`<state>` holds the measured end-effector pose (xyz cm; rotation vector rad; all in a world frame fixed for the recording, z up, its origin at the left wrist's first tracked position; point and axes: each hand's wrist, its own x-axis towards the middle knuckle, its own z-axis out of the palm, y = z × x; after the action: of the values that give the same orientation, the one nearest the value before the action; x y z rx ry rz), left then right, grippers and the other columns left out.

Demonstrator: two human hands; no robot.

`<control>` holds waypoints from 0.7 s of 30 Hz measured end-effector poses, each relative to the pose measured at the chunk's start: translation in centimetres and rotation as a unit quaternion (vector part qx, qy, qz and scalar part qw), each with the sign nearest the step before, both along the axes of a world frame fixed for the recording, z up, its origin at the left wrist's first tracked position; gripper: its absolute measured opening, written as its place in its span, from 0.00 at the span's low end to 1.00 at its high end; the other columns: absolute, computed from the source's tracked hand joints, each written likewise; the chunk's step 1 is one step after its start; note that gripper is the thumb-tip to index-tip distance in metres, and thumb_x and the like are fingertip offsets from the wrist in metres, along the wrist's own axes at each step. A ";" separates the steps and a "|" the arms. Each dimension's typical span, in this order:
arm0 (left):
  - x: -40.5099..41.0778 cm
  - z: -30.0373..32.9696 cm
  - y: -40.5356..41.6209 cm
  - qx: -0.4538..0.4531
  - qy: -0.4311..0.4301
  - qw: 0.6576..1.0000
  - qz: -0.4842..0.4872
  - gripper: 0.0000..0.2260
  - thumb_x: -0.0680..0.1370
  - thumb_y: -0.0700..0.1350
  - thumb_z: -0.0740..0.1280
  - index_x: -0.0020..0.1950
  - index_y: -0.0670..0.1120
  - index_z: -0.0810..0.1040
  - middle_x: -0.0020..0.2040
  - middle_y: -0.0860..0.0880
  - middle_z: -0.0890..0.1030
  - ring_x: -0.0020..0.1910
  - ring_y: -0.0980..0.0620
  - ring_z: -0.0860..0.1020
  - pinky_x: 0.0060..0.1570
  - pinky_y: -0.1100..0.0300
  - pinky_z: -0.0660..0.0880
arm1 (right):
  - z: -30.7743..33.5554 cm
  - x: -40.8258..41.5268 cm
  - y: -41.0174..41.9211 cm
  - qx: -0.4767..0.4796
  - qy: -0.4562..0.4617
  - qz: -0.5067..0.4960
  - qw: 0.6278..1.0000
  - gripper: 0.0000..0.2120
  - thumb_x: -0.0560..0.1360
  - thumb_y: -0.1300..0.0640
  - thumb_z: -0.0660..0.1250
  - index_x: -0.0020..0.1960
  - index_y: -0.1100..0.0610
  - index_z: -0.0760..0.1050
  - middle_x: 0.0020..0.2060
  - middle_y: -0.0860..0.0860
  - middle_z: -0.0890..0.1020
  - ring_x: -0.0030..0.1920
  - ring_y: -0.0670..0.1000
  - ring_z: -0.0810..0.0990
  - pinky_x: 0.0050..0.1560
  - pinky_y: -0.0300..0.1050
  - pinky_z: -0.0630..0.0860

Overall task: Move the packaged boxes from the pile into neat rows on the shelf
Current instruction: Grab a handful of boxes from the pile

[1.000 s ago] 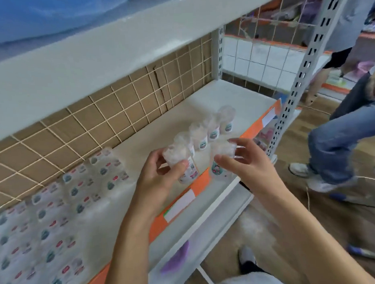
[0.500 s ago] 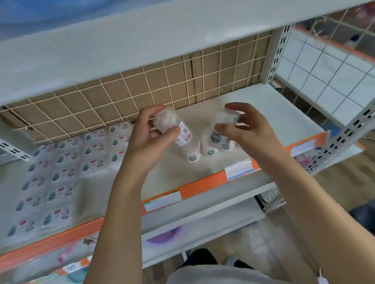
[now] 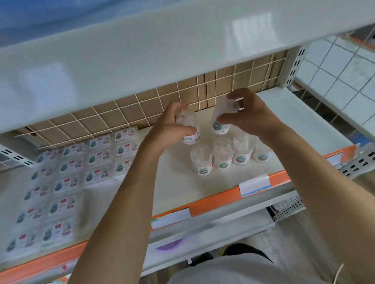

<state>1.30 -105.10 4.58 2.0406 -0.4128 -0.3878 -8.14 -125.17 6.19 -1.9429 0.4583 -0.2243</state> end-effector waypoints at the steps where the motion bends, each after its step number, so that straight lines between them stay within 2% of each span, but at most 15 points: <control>1: 0.2 -0.4 -0.1 0.008 0.004 1.000 -0.009 0.29 0.66 0.41 0.78 0.64 0.54 0.74 0.60 0.49 0.78 0.57 0.49 0.79 0.56 0.47 0.79 | -0.2 0.5 -0.1 -0.006 0.016 0.013 1.000 0.30 0.67 0.57 0.79 0.65 0.50 0.71 0.56 0.53 0.77 0.55 0.55 0.79 0.51 0.48 0.79; 4: 0.4 -1.6 -0.2 0.011 0.022 0.999 -0.028 0.30 0.67 0.38 0.78 0.67 0.50 0.75 0.62 0.48 0.78 0.60 0.49 0.77 0.57 0.52 0.77 | -0.5 2.0 -0.4 -0.047 0.058 0.055 0.996 0.31 0.66 0.58 0.79 0.65 0.49 0.71 0.56 0.52 0.76 0.55 0.57 0.78 0.42 0.42 0.75; 7: 0.3 -2.4 -0.3 0.013 0.035 0.999 -0.026 0.28 0.69 0.35 0.77 0.66 0.48 0.76 0.61 0.47 0.77 0.57 0.50 0.76 0.51 0.58 0.74 | -0.8 3.2 -0.3 -0.096 0.083 0.092 0.988 0.30 0.66 0.58 0.79 0.66 0.48 0.73 0.55 0.52 0.76 0.53 0.55 0.77 0.39 0.37 0.71; 9: 0.3 -2.7 -0.4 0.013 0.042 0.999 -0.021 0.27 0.68 0.36 0.77 0.66 0.48 0.76 0.59 0.50 0.77 0.57 0.52 0.76 0.52 0.58 0.75 | -1.0 3.8 -0.3 -0.118 0.102 0.107 0.982 0.30 0.66 0.59 0.79 0.66 0.48 0.74 0.55 0.53 0.76 0.50 0.54 0.76 0.38 0.35 0.70; 11: 0.3 -2.9 -0.3 0.004 0.068 0.998 -0.012 0.28 0.66 0.41 0.79 0.65 0.51 0.77 0.57 0.53 0.78 0.58 0.53 0.77 0.57 0.55 0.78 | -1.3 3.9 -0.3 -0.124 0.125 0.123 0.977 0.31 0.66 0.59 0.80 0.66 0.48 0.74 0.56 0.54 0.76 0.47 0.53 0.76 0.36 0.37 0.71; 13: 0.2 -3.0 0.0 -0.014 0.111 0.994 -0.009 0.28 0.65 0.46 0.79 0.63 0.54 0.78 0.58 0.51 0.80 0.59 0.52 0.80 0.59 0.52 0.79 | -1.7 3.9 -0.5 -0.128 0.146 0.144 0.970 0.32 0.65 0.59 0.80 0.66 0.48 0.73 0.56 0.53 0.75 0.48 0.53 0.76 0.36 0.37 0.71; 16: 0.2 -2.9 0.4 -0.051 0.160 0.986 -0.009 0.20 0.73 0.48 0.75 0.65 0.53 0.77 0.60 0.50 0.81 0.58 0.53 0.81 0.56 0.57 0.80 | -1.9 3.9 -1.0 -0.112 0.168 0.156 0.967 0.34 0.65 0.57 0.81 0.68 0.49 0.73 0.56 0.51 0.75 0.51 0.54 0.76 0.39 0.38 0.71; 18: 0.3 -3.0 0.6 -0.072 0.170 0.983 0.015 0.16 0.78 0.51 0.71 0.65 0.53 0.78 0.60 0.50 0.82 0.58 0.52 0.82 0.53 0.60 0.79 | -1.9 4.0 -1.4 -0.094 0.178 0.163 0.966 0.32 0.66 0.50 0.81 0.67 0.48 0.73 0.56 0.50 0.76 0.54 0.53 0.77 0.47 0.42 0.74; 19: 0.3 -3.2 0.6 -0.079 0.170 0.982 0.029 0.14 0.79 0.51 0.69 0.64 0.52 0.79 0.60 0.49 0.82 0.58 0.51 0.82 0.53 0.58 0.80 | -1.9 4.1 -1.6 -0.085 0.178 0.166 0.966 0.29 0.67 0.47 0.80 0.65 0.47 0.74 0.55 0.49 0.77 0.54 0.53 0.78 0.51 0.44 0.74; 21: 0.2 -3.5 0.6 -0.078 0.158 0.983 0.051 0.11 0.81 0.48 0.66 0.63 0.52 0.80 0.59 0.48 0.83 0.57 0.49 0.83 0.54 0.55 0.80 | -2.1 4.3 -1.8 -0.068 0.158 0.164 0.971 0.20 0.72 0.46 0.76 0.61 0.48 0.78 0.50 0.49 0.81 0.50 0.51 0.79 0.52 0.44 0.75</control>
<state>1.52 -104.48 1.12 1.8001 -0.1386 -0.5864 -3.79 -126.99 4.13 -2.1645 0.3243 0.2787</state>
